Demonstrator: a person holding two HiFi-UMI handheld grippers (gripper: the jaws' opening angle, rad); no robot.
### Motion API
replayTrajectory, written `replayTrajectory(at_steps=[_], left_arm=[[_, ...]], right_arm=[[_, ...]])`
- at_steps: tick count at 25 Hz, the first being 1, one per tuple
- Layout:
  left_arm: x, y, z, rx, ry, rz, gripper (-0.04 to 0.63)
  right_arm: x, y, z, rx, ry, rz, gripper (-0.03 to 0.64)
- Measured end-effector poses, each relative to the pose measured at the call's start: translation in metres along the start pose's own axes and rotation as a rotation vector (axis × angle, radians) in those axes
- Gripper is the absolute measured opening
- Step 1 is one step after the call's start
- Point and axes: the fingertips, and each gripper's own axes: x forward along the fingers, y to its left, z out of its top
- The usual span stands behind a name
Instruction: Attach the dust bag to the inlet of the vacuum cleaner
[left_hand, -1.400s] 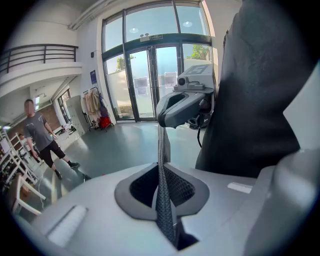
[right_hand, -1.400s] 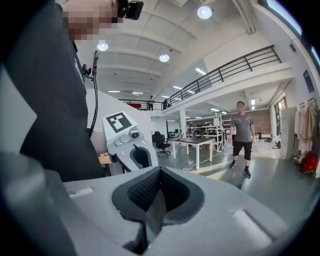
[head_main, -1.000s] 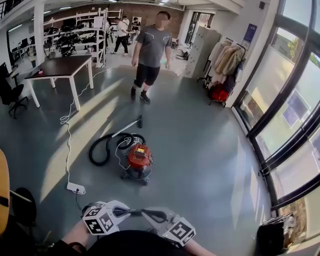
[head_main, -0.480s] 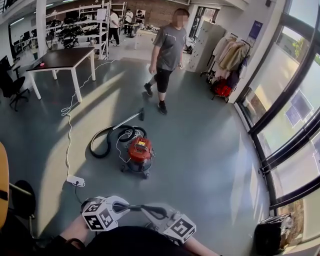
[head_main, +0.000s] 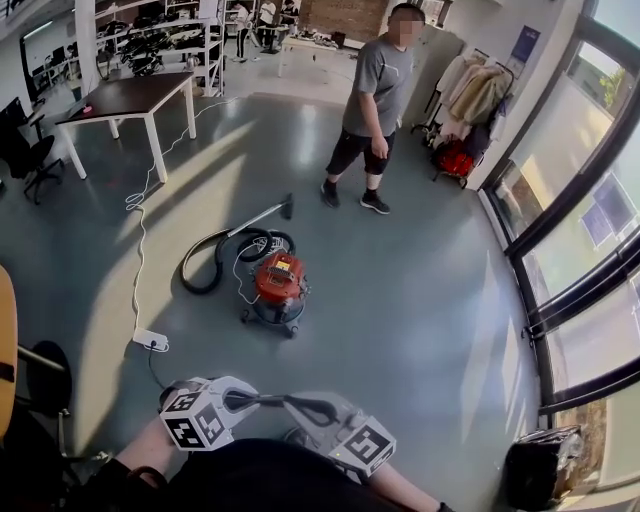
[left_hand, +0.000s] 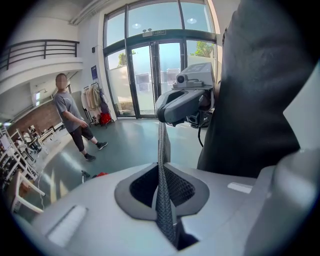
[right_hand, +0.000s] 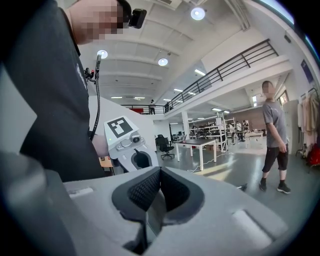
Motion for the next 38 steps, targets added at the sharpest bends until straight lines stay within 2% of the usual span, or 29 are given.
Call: replayTrajectory(at_steps=[11,20,28,38], left_arm=[[0.043,0.000,0.035,-0.002,0.026,0.049,0.040],[0.055,0.010,0.045,-0.009,0.032,0.053,0.040],[0.047,0.049,0.030,0.015,-0.006,0.000,0.040],[0.034,0.138,-0.016,0.108,-0.001,-0.089,0.040]], right_arm=[[-0.052,-0.029,-0.010,0.008,-0.038,0.037,-0.008],[-0.065,-0.050,-0.018,0.034,-0.032,0.016,-0.008],[-0.020,-0.070,-0.012,0.042,0.003,-0.020,-0.008],[0.069,-0.115,0.017,0.062,0.015,-0.118,-0.008]])
